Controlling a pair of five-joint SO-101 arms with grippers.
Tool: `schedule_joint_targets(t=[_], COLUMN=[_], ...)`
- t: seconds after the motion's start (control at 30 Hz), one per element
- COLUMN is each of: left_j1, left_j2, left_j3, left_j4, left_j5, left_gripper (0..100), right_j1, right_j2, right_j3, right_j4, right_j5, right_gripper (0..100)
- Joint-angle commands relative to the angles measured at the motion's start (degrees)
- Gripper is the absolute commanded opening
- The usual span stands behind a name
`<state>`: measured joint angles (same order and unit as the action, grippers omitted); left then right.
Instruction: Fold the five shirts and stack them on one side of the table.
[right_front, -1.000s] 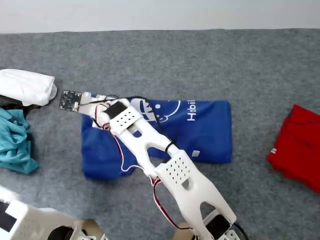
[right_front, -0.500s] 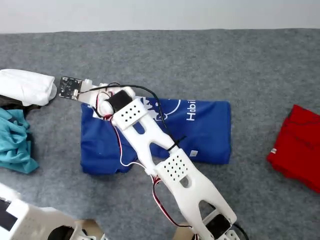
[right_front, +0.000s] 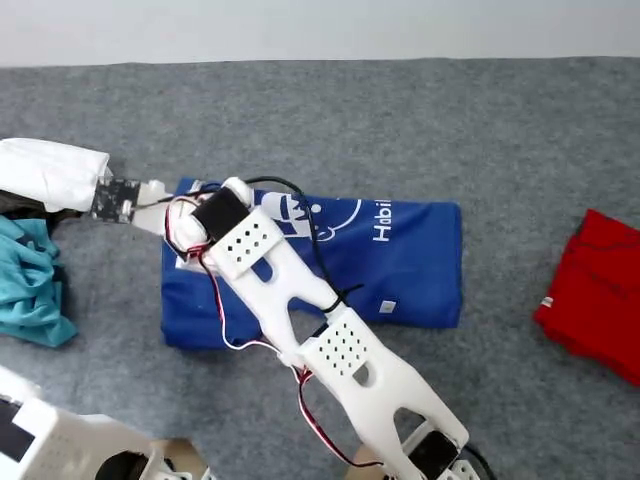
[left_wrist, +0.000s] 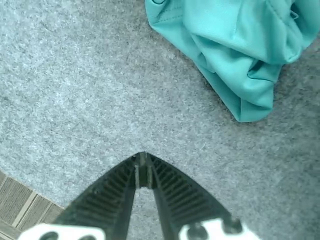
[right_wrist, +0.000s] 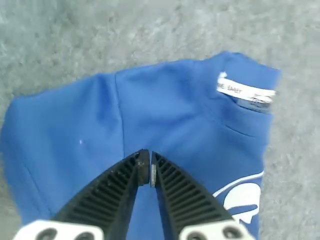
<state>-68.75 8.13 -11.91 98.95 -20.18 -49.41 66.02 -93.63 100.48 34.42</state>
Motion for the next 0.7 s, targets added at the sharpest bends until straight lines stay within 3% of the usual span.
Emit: schedule_joint_targets(t=[0.0, 0.37, 0.67], left_j1=[0.3, 0.4, 0.4], left_j2=[-0.9, -0.9, -0.9], left_j3=[-0.5, -0.5, -0.5], left_j4=[1.0, 0.9, 0.7], left_j5=[-0.2, -0.2, -0.2], left_gripper=[0, 0, 0], right_j1=[-1.0, -0.9, -0.9], right_j2=[-6.4, -24.0, -19.6], right_j3=[1.0, 36.4, 43.3], right_j4=[2.7, 2.3, 1.4], right_j5=[-3.6, -10.2, -10.5], right_gripper=[0.9, 0.9, 0.9])
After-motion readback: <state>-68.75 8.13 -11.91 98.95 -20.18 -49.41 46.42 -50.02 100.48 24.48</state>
